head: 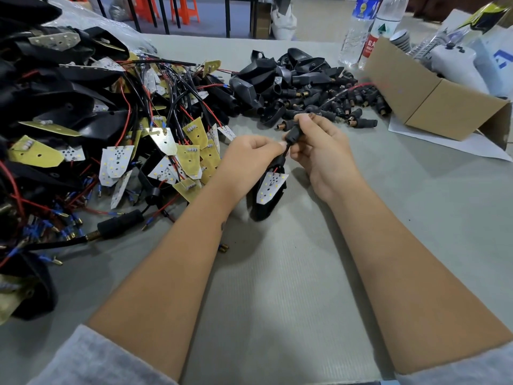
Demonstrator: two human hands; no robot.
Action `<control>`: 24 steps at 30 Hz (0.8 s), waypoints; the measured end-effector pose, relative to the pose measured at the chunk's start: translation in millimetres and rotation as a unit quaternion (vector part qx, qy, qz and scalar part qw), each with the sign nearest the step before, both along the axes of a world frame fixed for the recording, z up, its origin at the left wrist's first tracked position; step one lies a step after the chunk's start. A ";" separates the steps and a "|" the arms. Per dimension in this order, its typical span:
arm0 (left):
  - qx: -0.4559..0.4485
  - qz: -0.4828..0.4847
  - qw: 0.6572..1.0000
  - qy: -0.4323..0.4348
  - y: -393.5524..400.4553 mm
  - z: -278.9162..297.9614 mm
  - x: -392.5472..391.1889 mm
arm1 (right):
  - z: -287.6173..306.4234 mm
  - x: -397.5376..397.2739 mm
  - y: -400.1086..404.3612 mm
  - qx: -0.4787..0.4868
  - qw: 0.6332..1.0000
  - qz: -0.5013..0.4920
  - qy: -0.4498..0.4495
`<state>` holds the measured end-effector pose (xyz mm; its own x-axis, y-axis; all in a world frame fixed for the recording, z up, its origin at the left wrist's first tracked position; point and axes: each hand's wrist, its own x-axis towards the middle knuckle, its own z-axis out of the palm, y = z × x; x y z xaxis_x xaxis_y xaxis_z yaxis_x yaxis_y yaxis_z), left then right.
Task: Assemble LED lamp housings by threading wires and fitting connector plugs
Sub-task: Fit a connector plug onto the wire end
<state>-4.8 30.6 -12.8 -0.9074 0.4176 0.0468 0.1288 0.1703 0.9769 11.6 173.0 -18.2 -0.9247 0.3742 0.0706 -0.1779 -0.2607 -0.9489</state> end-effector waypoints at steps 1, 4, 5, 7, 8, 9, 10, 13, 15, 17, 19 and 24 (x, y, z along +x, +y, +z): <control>0.000 -0.001 1.000 0.001 -0.1 0.1 0.0 | 0.7 0.1 0.4 -0.024 1.000 -0.014 0.005; 0.005 -0.008 1.000 -0.002 -0.1 -1.1 -1.0 | 3.7 0.3 1.3 -0.076 0.996 -0.045 0.014; -0.002 -0.012 1.000 0.002 0.0 -1.6 -1.7 | 4.1 0.4 0.9 -0.086 0.995 -0.050 0.015; -0.017 -0.016 1.000 0.009 -0.2 -3.3 -3.5 | 4.0 0.5 0.2 -0.095 0.994 -0.060 0.018; -0.016 -0.017 1.000 0.010 -0.6 -3.7 -4.4 | 4.0 0.6 0.2 -0.097 0.993 -0.067 0.018; -0.013 -0.019 1.000 0.009 -1.3 -3.8 -5.1 | 4.0 0.6 0.1 -0.101 0.992 -0.074 0.020; -0.012 -0.025 1.000 0.007 -2.0 -4.1 -5.3 | 4.5 0.7 0.3 -0.107 0.991 -0.080 0.022; -0.012 -0.046 0.999 0.010 -3.6 -4.4 -5.3 | 5.2 1.4 1.9 -0.129 0.987 -0.088 0.028; -0.024 -0.049 0.998 0.036 -4.0 -5.0 -5.6 | 4.7 1.9 3.0 -0.132 0.987 -0.089 0.027; -0.034 -0.053 0.996 0.064 -3.8 -5.8 -6.0 | 4.1 1.7 3.4 -0.132 0.987 -0.087 0.026; -0.021 -0.056 0.995 0.081 -3.1 -6.5 -5.5 | 4.0 1.4 3.8 -0.136 0.987 -0.084 0.027; 0.046 -0.040 0.994 0.093 -2.7 -5.4 -3.7 | 5.0 1.4 4.6 -0.137 0.989 -0.052 0.034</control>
<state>-8.5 27.9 -18.1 -0.8439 0.4738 0.2518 0.3180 0.0637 0.9459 13.0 177.7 -13.2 -0.8764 0.4815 0.0137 -0.2780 -0.4824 -0.8307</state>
